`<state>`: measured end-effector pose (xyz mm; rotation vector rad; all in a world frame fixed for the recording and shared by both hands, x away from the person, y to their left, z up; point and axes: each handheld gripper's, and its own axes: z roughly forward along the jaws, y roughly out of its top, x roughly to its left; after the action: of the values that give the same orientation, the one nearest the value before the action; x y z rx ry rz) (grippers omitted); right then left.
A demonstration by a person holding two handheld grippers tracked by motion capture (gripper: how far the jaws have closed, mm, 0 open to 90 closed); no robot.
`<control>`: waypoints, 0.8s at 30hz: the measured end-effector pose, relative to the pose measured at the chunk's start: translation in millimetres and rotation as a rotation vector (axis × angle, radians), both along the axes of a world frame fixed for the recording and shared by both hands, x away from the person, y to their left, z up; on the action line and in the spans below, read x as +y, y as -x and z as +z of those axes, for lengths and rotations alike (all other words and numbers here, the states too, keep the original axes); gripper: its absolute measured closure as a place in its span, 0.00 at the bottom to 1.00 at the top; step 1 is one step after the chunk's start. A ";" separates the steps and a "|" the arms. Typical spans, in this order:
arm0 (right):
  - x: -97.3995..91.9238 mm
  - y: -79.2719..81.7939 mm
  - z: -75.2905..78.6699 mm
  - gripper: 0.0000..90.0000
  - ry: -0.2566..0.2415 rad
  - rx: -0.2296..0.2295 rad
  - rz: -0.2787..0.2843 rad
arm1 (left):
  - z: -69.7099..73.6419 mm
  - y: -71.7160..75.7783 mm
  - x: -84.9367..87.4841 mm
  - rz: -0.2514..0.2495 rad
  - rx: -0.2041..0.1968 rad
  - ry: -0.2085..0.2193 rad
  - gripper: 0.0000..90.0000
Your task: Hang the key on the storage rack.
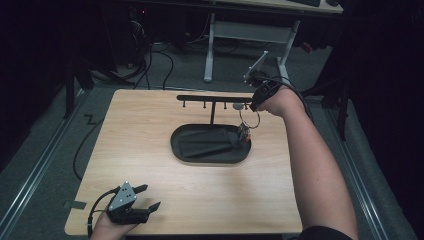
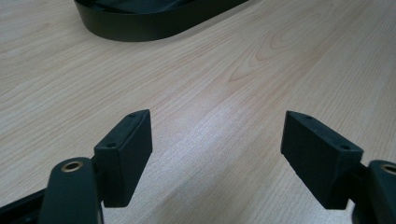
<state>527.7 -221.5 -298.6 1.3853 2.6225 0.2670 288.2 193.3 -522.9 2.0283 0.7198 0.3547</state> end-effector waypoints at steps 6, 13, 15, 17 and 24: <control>-1.0 -8.9 -7.2 0.97 -0.018 0.008 -0.019 | -0.2 0.8 -2.6 -0.001 -0.005 -0.003 0.28; 3.8 -13.6 -12.5 0.92 -0.012 -0.013 -0.022 | 0.2 2.1 -4.1 -0.008 -0.008 -0.016 0.28; 3.6 -10.5 -10.0 0.85 -0.006 -0.030 -0.033 | 1.0 2.3 -3.1 -0.011 -0.005 -0.019 0.28; 1.9 -3.2 -5.1 0.81 -0.024 -0.060 -0.032 | 0.2 2.3 -3.6 -0.009 -0.009 -0.016 0.28; -18.7 43.3 -2.4 0.62 -0.074 -0.170 -0.056 | 0.9 3.7 -7.2 -0.016 -0.015 -0.025 0.28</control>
<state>484.4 -240.2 -301.0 1.3895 2.4554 0.4580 284.4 186.1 -522.0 2.0519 0.6925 0.3702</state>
